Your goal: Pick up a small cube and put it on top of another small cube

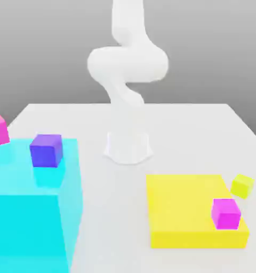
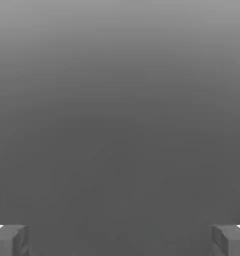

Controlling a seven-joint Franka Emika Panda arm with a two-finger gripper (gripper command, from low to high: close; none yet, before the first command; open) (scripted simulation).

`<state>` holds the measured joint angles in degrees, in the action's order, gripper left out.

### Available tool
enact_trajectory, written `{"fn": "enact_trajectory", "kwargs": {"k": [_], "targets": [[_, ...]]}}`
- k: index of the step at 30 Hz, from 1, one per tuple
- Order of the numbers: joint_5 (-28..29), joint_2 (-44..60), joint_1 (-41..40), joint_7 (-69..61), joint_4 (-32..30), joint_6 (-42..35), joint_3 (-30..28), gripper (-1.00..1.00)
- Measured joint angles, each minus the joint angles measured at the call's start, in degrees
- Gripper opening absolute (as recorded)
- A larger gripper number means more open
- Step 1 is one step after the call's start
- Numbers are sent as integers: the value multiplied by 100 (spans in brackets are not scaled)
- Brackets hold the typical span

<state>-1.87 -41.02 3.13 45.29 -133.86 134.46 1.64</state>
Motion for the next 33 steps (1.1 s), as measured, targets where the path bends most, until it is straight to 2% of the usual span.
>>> {"fn": "enact_trajectory", "kwargs": {"k": [9, 16, 19, 23, 26, 30, 31, 33], "targets": [[-503, 1729, 1074, -65, -753, 966, 863, 0], [-445, 3059, 1758, 204, -1334, 1725, 1739, 0], [-147, 3657, 2057, 515, -1587, 2060, 2103, 0], [653, 4492, 2737, 1215, -1916, 2486, 2211, 0], [1419, 5131, 3127, 1820, -1956, 2863, 1856, 0], [2118, 5947, 3857, 2363, -1786, 3478, 992, 0], [2214, 6081, 3984, 2441, -1754, 3587, 845, -100], [2215, 6081, 3984, 2442, -1754, 3588, 845, -100]]}}
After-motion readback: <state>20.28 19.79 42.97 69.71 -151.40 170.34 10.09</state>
